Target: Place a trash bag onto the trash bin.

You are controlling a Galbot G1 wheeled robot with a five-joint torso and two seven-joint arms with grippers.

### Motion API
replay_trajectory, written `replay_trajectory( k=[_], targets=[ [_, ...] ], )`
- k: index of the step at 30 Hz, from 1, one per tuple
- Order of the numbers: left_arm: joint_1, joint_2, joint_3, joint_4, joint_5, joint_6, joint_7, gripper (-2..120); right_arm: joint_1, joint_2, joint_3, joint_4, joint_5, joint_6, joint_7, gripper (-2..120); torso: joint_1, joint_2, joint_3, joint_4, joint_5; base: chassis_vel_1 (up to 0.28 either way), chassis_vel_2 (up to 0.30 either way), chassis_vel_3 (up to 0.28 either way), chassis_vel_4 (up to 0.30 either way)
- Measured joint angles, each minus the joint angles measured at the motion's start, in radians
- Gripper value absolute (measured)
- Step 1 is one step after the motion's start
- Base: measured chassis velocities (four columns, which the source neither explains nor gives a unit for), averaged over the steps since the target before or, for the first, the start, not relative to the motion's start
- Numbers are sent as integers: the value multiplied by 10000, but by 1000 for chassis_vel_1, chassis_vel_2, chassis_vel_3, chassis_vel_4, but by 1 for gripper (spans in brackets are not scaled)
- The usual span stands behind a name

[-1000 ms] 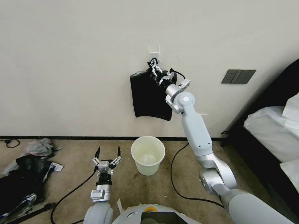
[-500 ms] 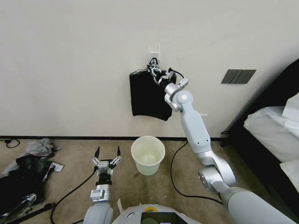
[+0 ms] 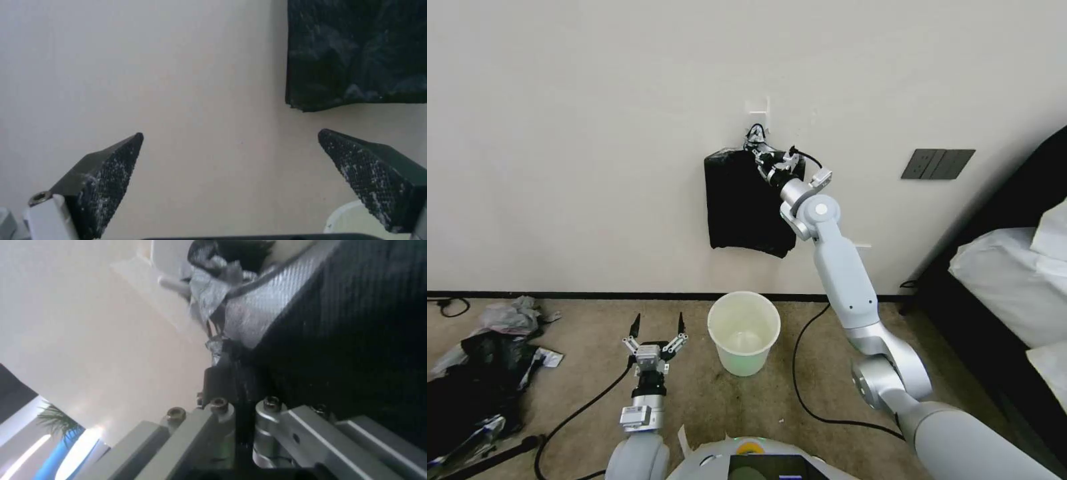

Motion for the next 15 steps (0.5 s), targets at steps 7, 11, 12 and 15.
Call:
replay_trajectory(
  k=[7, 11, 12, 15],
  targets=[
    [-23, 12, 34, -6, 5, 3, -4, 100, -882, -512, -208, 1441, -378, 62, 52, 0, 0, 0, 0, 0, 0, 0, 0, 0, 0],
    [-53, 44, 76, -6, 4, 13, -5, 100, -1658, -915, -315, 2415, -645, 93, 54, 0, 1, 1, 0, 0, 1, 0, 0, 0, 0],
    [-67, 48, 100, -5, 5, 17, -6, 100, -1859, -999, -327, 2632, -728, 103, 52, 0, 0, 0, -1, -2, 0, 0, 0, 0, 0],
    [-89, 49, 154, -2, 14, 29, -6, 100, -2403, -1228, -372, 3125, -1043, 120, 0, 0, 0, 1, -1, 0, -1, 0, 0, 0, 0]
  ],
)
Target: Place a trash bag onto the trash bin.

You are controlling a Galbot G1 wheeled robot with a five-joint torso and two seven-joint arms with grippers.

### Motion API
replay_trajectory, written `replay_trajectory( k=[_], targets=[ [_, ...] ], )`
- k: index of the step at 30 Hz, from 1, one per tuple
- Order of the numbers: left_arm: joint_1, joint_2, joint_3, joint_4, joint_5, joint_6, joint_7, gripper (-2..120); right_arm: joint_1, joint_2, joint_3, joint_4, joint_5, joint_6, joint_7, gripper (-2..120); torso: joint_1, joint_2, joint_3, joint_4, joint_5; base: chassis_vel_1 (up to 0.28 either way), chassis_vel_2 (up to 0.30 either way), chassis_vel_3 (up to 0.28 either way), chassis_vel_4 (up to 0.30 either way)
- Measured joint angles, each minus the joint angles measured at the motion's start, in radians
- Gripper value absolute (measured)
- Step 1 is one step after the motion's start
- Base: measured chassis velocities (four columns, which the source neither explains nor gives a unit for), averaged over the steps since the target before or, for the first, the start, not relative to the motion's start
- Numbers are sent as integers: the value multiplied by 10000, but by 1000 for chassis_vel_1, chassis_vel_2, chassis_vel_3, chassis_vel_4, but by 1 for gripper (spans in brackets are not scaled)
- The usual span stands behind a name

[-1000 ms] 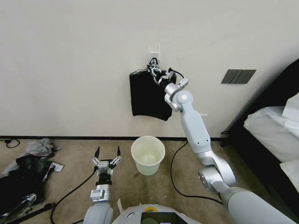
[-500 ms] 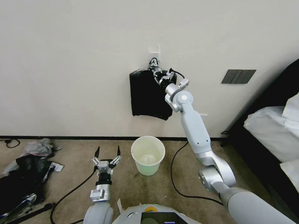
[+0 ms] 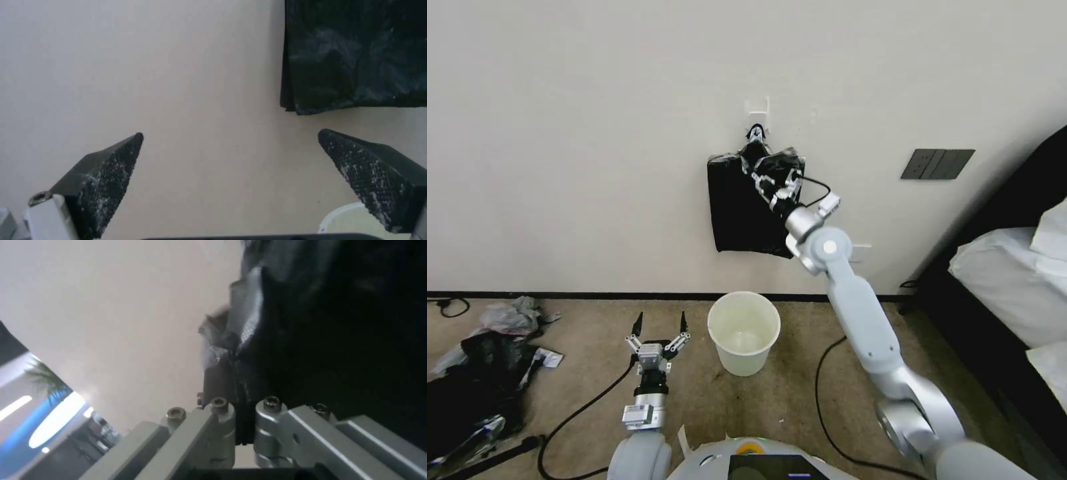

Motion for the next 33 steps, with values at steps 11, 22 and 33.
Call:
replay_trajectory(
  k=[11, 22, 33],
  targets=[
    [-11, -8, 30, 73, 13, 3, 0, 100, -2068, -569, -167, 1573, -1291, 82, -364, 0, 0, 0, 0, 1, 1, 0, 0, 0, 0],
    [-95, -16, 71, 146, 12, 2, -16, 100, -3853, -997, -461, 2977, -2561, 130, -608, 0, 0, 0, 0, 0, 0, 0, 0, 0, 0],
    [-141, -33, 126, 123, 8, 4, -36, 100, -4925, -1299, -770, 3496, -3579, 238, -621, 0, -1, 1, 1, 0, 0, 0, 0, 0, 0]
  ],
)
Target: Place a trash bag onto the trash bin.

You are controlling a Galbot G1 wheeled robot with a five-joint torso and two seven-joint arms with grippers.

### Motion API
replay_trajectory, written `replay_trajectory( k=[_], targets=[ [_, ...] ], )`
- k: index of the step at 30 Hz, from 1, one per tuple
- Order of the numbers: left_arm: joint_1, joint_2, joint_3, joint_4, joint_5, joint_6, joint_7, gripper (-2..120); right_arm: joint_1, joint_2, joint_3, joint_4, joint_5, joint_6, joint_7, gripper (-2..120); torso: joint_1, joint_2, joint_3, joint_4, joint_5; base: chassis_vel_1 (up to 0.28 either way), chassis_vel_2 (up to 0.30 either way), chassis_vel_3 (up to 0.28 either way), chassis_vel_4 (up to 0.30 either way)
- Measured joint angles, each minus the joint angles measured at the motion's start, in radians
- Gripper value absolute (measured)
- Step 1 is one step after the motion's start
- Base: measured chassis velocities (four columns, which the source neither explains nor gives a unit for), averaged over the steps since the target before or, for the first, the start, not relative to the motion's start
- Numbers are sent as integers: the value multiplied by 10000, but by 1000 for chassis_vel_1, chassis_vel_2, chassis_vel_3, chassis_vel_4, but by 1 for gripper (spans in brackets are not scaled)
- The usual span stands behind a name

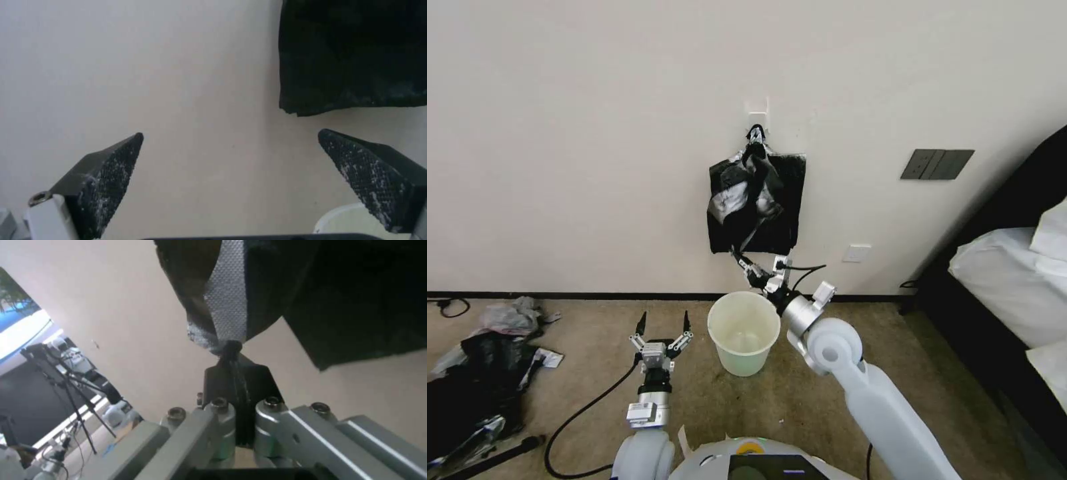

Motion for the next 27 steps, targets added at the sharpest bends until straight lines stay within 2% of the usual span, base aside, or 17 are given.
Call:
replay_trajectory(
  k=[12, 17, 20, 21, 23, 24, 25, 27],
  targets=[
    [-13, 90, 35, -100, -12, 3, -19, 100, -1039, -418, -229, 392, -1073, 228, -269, 0, 0, 0, 0, 0, 0, 0, 0, 0, 0],
    [-49, 324, 113, -410, -39, 80, -21, 100, -1230, -455, -290, 405, -1476, 350, -312, 0, 0, 0, 0, 1, 0, 0, 0, 0, 0],
    [-340, 916, 284, -1078, -297, 558, 12, 100, -1059, -292, -248, 250, -1664, 457, -302, 0, 0, 0, 0, 3, -1, 0, 0, 0, 0],
    [-340, 916, 284, -1078, -297, 558, 12, 100, -1059, -292, -248, 250, -1664, 457, -302, 0, 0, 0, 0, 3, -1, 0, 0, 0, 0],
    [-722, 1453, 361, -1585, -694, 1060, 52, 100, -856, -120, -147, 214, -1663, 466, -257, 0, 1, 0, 0, 1, 0, 0, 0, 0, 0],
    [-1035, 1939, 397, -1929, -1164, 1434, 77, 100, -734, -29, -86, 208, -1661, 467, -220, 0, 1, 0, 0, 2, -4, 0, 0, 0, 0],
    [-1035, 1939, 397, -1929, -1164, 1434, 77, 100, -734, -29, -86, 208, -1661, 467, -220, 0, 1, 0, 0, 2, -4, 0, 0, 0, 0],
    [-1541, 2915, 405, -2408, -2080, 2002, 87, 100, -590, 102, -23, 207, -1695, 467, -174, 0, 1, 0, 1, 2, -3, 0, 0, 0, 0]
  ],
)
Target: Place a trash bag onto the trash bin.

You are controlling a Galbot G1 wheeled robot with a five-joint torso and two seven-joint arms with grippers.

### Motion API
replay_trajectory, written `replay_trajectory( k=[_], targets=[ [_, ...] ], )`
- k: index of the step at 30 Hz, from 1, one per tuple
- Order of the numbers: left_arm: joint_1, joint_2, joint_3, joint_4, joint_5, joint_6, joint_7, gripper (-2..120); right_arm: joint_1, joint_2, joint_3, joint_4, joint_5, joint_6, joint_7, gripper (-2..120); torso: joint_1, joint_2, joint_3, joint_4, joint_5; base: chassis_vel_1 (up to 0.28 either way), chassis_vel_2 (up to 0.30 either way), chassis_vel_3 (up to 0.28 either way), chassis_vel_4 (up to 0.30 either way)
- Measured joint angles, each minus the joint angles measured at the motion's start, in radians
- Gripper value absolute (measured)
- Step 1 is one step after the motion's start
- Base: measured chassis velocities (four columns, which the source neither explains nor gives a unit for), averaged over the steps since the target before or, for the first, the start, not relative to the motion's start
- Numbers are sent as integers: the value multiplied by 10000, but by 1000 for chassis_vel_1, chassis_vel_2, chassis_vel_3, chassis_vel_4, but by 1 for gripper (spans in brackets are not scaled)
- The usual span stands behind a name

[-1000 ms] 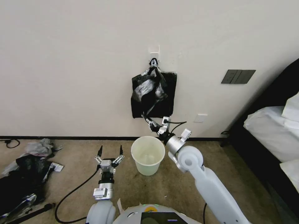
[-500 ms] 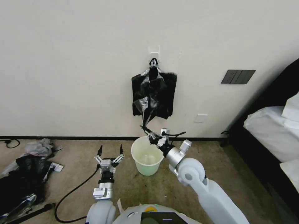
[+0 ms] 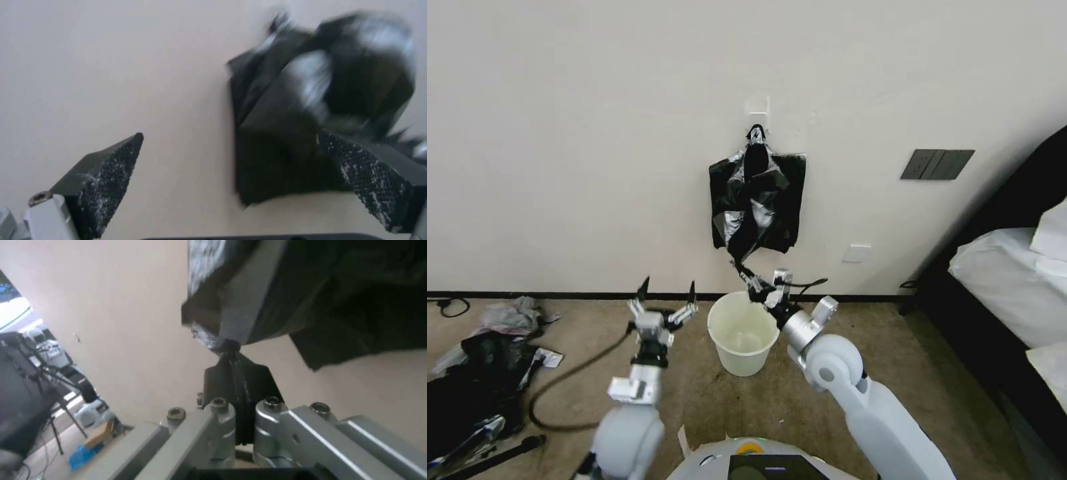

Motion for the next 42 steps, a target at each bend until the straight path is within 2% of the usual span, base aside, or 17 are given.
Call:
replay_trajectory(
  k=[1, 2, 4, 6, 8, 9, 11, 12, 16, 17, 20, 21, 24, 25, 28, 39, 42],
  targets=[
    [-294, 742, -36, -255, -653, 345, -1, 100, 52, 66, 17, 0, -122, -1, 10, 0, 0, 0, 0, -3, -1, 0, 0, 0, 0],
    [-294, 742, -36, -255, -653, 345, -1, 100, 52, 66, 17, 0, -122, -1, 10, 0, 0, 0, 0, -3, -1, 0, 0, 0, 0],
    [-672, 1630, -123, -486, -1320, 671, -1, 100, 79, 118, 18, -15, -360, 0, 2, 0, 1, 0, 1, 0, 1, 0, 0, 0, 0],
    [-916, 2077, -158, -565, -1627, 830, 0, 100, 83, 142, 18, -30, -480, 2, -5, 0, 0, 0, 1, -1, 0, 0, 0, 0, 0],
    [-2176, 3609, -88, -616, -2457, 1306, -8, 100, 93, 184, 17, -81, -761, 15, -24, 0, 0, 0, 1, -2, -2, 0, 0, 0, 0],
    [-2176, 3609, -88, -616, -2457, 1306, -8, 100, 93, 184, 17, -81, -761, 15, -24, 0, 0, 0, 1, -2, -2, 0, 0, 0, 0],
    [-3989, 5077, 583, -383, -3294, 1822, -109, 100, 79, 198, -13, -109, -1088, 39, -64, 0, 1, -1, 1, -1, 0, 0, 0, 0, 0],
    [-3989, 5077, 583, -383, -3294, 1822, -109, 100, 79, 198, -13, -109, -1088, 39, -64, 0, 1, -1, 1, -1, 0, 0, 0, 0, 0],
    [-7739, 6391, 3083, 310, -4402, 2420, -337, 100, 72, 197, 3, -114, -1224, 48, -81, 0, 1, -1, 1, -6, 3, 0, 0, 0, 0],
    [-7739, 6391, 3083, 310, -4402, 2420, -337, 100, 72, 197, 3, -114, -1224, 48, -81, 0, 1, -1, 1, -6, 3, 0, 0, 0, 0],
    [-10609, 6795, 5299, 895, -4896, 2841, -427, 100, 127, 198, 58, -114, -1230, 49, -83, 0, 1, -1, 2, 2, 1, 0, 0, 0, 0],
    [-10609, 6795, 5299, 895, -4896, 2841, -427, 100, 127, 198, 58, -114, -1230, 49, -83, 0, 1, -1, 2, 2, 1, 0, 0, 0, 0],
    [-12831, 6907, 7316, 1293, -4992, 3397, -440, 100, 154, 190, 111, -113, -1217, 49, -83, 0, 1, -1, 1, -4, 4, 0, 0, 0, 0],
    [-12831, 6907, 7316, 1293, -4992, 3397, -440, 100, 154, 190, 111, -113, -1217, 49, -83, 0, 1, -1, 1, -4, 4, 0, 0, 0, 0],
    [-14266, 6893, 8746, 1526, -4991, 3973, -436, 100, 151, 202, 149, -95, -1193, 49, -82, 0, 1, -1, 1, 1, 3, 0, 0, 0, 0],
    [-16080, 6376, 10397, 1897, -5004, 5024, -436, 100, 83, 275, 236, -28, -1134, 49, -73, 0, 1, -1, 1, -2, 3, 0, 0, 0, 0],
    [-16474, 6165, 10917, 2085, -5007, 5388, -475, 93, 74, 293, 243, -22, -1117, 49, -72, 0, 1, -1, 0, -1, 3, 0, 0, 0, 0]
  ],
)
